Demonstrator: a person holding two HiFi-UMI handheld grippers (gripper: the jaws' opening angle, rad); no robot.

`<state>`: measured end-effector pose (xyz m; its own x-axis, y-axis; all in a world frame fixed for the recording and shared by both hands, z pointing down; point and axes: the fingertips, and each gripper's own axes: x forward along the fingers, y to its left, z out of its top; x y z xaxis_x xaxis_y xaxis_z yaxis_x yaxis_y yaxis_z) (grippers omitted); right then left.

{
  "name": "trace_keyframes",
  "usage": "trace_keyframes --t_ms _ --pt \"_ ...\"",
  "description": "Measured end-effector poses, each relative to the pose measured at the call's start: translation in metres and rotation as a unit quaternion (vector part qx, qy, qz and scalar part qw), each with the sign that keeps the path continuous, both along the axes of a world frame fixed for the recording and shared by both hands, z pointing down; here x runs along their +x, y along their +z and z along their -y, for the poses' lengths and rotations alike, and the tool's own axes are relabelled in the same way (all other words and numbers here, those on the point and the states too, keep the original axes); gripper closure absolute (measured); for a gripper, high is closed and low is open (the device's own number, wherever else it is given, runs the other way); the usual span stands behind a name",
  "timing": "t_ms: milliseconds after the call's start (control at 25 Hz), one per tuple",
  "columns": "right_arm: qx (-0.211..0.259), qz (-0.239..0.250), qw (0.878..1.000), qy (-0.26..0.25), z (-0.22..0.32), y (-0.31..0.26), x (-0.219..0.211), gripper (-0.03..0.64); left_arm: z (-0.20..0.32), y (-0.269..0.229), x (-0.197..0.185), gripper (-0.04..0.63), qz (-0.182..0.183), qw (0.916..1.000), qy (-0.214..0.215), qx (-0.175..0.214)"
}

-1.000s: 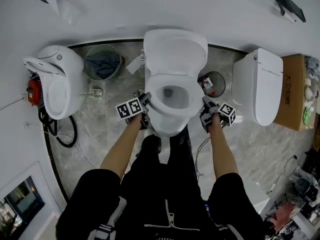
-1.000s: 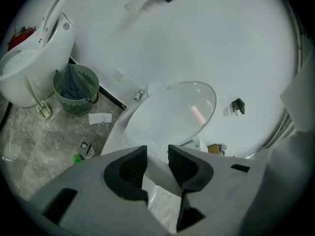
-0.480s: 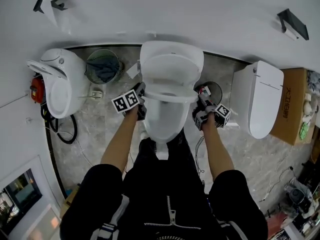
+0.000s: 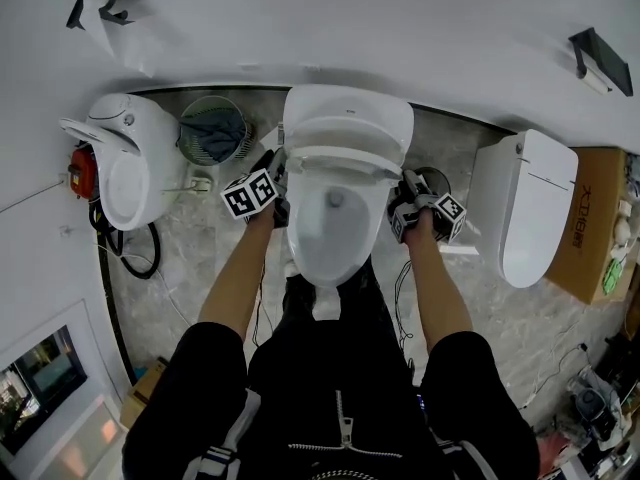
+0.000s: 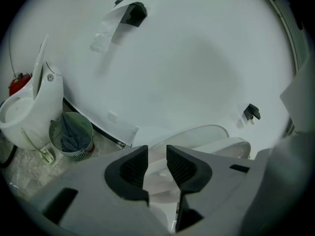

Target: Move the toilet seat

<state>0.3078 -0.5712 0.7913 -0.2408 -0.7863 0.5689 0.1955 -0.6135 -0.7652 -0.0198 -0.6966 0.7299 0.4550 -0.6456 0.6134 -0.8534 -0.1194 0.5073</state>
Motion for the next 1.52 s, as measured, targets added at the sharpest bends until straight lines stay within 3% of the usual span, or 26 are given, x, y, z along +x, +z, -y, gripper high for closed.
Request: trace_keyframes --t_ms 480,600,760,840,920,1120,1240,1400,1520 --pt "-0.014 -0.029 0.999 0.003 0.035 0.005 0.011 0.459 -0.026 -0.013 -0.022 0.483 0.021 0.9996 0.014 0.011" --pt "0.009 -0.035 0.999 0.011 0.038 0.000 0.011 0.455 -0.032 -0.023 -0.023 0.483 0.024 0.9990 0.030 0.022" --pt "0.058 -0.093 0.994 -0.005 0.027 -0.020 0.005 0.452 -0.043 -0.038 -0.027 0.484 0.020 0.9981 0.045 0.038" --pt "0.082 -0.147 0.985 -0.049 0.021 -0.040 -0.006 0.477 -0.050 -0.049 -0.028 0.487 0.023 0.9967 0.058 0.051" --pt "0.114 -0.218 0.963 -0.114 0.017 -0.066 -0.023 0.517 -0.059 -0.061 -0.026 0.495 0.031 0.9939 0.079 0.071" --pt "0.177 -0.362 0.883 -0.241 -0.003 -0.131 -0.066 0.614 -0.091 -0.091 -0.023 0.557 0.046 0.9836 0.128 0.118" --pt "0.205 -0.416 0.843 -0.271 -0.023 -0.168 -0.090 0.615 -0.113 -0.105 -0.025 0.592 0.058 0.9768 0.153 0.138" --pt "0.248 -0.483 0.785 -0.298 -0.053 -0.216 -0.115 0.615 -0.139 -0.127 -0.028 0.592 0.075 0.9686 0.172 0.162" --pt "0.258 -0.522 0.753 -0.306 -0.081 -0.241 -0.134 0.615 -0.156 -0.151 -0.030 0.592 0.081 0.9600 0.188 0.191"
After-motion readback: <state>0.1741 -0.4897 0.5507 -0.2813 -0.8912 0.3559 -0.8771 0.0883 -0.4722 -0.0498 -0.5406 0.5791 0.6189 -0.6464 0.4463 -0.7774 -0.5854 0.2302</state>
